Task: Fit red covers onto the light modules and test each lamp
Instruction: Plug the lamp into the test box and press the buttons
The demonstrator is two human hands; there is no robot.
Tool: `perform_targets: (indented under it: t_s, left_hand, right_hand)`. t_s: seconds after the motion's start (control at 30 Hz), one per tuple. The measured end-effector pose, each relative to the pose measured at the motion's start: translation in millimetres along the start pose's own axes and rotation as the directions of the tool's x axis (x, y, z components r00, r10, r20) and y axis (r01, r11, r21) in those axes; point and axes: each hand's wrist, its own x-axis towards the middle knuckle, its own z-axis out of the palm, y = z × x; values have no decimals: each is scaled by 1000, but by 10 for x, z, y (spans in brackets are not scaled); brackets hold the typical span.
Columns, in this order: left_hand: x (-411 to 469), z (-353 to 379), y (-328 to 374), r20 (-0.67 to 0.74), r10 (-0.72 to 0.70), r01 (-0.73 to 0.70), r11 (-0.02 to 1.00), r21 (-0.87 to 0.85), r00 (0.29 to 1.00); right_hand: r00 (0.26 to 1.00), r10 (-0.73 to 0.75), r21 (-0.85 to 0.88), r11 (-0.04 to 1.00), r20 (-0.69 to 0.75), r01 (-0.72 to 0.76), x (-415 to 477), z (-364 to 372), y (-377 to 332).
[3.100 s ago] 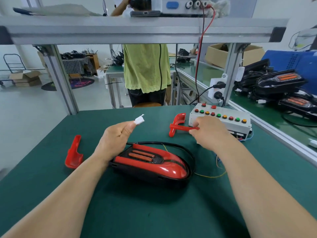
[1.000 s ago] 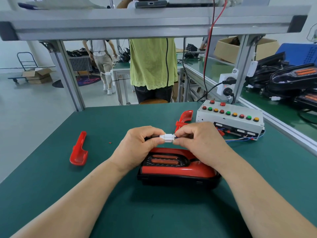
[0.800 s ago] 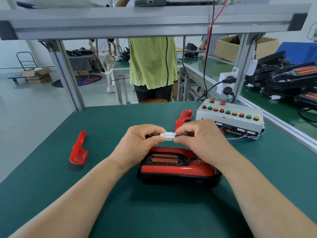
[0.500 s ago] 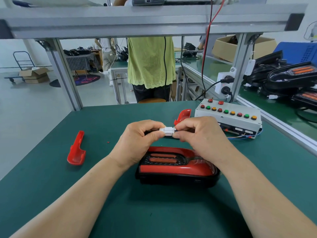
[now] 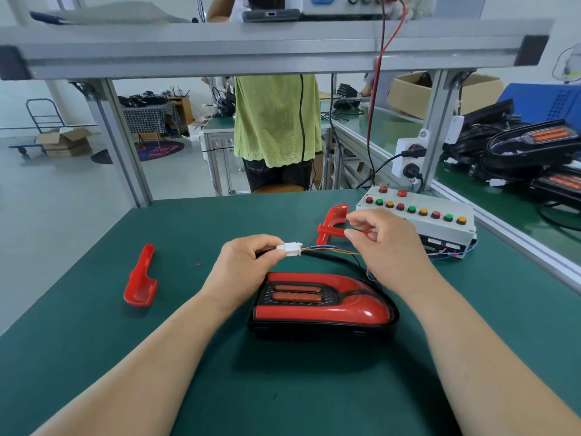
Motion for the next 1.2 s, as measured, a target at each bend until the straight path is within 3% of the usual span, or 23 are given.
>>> perform_targets:
  t_s: [0.27,0.47,0.6,0.73,0.97,1.2]
  left_hand:
    - [25,60,-60,18,-172,172,985,-15,985]
    - [30,95,-63,16,-192,192,980,-51,981]
    - [61,144,-49,28,-193,194,978,-71,981]
    - [90,162,-71,49,-187,191,978,-87,981]
    - [104,154,-138,74,-177,182,981,-63,981]
    - [132,154,-192,86,-169,174,984,-48,982]
  right_hand:
    - [985,163,-74,985,56,-158,42,61,227]
    - [974,221,-82,973,52,-216,38,39,252]
    - [973,229,-104,968,-25,-231,87,-12,278]
    - [975,203,-253,942,-92,-220,196,-28,329]
    - [994,90,-499,859,-65,-111,490,10,461]
    - [983,106,-656,755,152,20,697,233,570]
